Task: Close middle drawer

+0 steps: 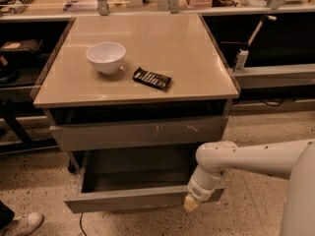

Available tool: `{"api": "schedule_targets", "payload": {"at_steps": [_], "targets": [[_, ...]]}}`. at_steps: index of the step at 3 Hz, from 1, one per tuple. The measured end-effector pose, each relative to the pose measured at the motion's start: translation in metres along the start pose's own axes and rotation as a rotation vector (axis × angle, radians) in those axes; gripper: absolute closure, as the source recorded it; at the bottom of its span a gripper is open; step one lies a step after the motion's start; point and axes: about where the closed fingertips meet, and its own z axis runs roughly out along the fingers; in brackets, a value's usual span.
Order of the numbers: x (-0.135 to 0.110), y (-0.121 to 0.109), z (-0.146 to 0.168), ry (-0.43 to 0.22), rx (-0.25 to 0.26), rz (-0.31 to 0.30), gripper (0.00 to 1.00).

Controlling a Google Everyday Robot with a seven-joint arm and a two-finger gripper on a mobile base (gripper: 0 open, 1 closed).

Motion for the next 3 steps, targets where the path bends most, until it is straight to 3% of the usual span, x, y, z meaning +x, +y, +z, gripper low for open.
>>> {"api": "schedule_targets", "payload": {"at_steps": [3], "targets": [[-0.027, -0.032, -0.001, -0.015, 0.100, 0.036, 1.00]]}}
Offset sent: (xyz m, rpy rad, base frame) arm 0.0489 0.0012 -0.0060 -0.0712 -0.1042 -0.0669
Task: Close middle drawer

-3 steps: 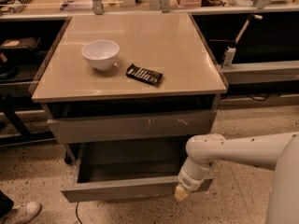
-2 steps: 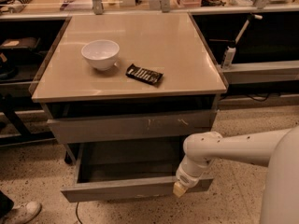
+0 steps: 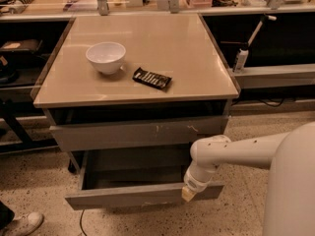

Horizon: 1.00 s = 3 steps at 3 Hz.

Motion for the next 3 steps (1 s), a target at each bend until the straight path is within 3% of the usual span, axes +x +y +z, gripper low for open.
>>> {"api": "schedule_targets", "payload": {"at_steps": [1, 3], "targets": [[0.0000, 0.0000, 0.0000, 0.000, 0.000, 0.000, 0.81], [0.0000, 0.0000, 0.0001, 0.000, 0.000, 0.000, 0.35]]}}
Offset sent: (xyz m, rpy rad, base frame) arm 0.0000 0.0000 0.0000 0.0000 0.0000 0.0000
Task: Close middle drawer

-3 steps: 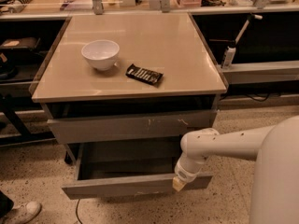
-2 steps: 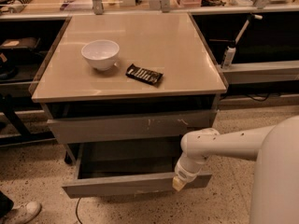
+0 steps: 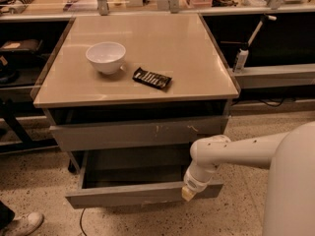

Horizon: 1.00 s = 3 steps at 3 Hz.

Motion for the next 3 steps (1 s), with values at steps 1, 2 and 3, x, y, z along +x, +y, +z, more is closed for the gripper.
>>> {"api": "schedule_targets", "payload": {"at_steps": [1, 2, 3], "targets": [[0.0000, 0.0000, 0.0000, 0.000, 0.000, 0.000, 0.11], [0.0000, 0.0000, 0.0000, 0.000, 0.000, 0.000, 0.00], [0.0000, 0.0001, 0.0001, 0.000, 0.000, 0.000, 0.00]]}}
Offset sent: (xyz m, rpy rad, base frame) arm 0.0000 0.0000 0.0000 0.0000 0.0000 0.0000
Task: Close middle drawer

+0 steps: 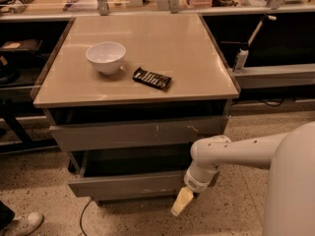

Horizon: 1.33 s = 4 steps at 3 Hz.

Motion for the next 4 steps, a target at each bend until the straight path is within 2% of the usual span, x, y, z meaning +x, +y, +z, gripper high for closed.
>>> {"api": "schedule_targets", "payload": {"at_steps": [1, 4], "targets": [[0.0000, 0.0000, 0.0000, 0.000, 0.000, 0.000, 0.19], [-0.0004, 0.0001, 0.0004, 0.000, 0.001, -0.002, 0.89]]}}
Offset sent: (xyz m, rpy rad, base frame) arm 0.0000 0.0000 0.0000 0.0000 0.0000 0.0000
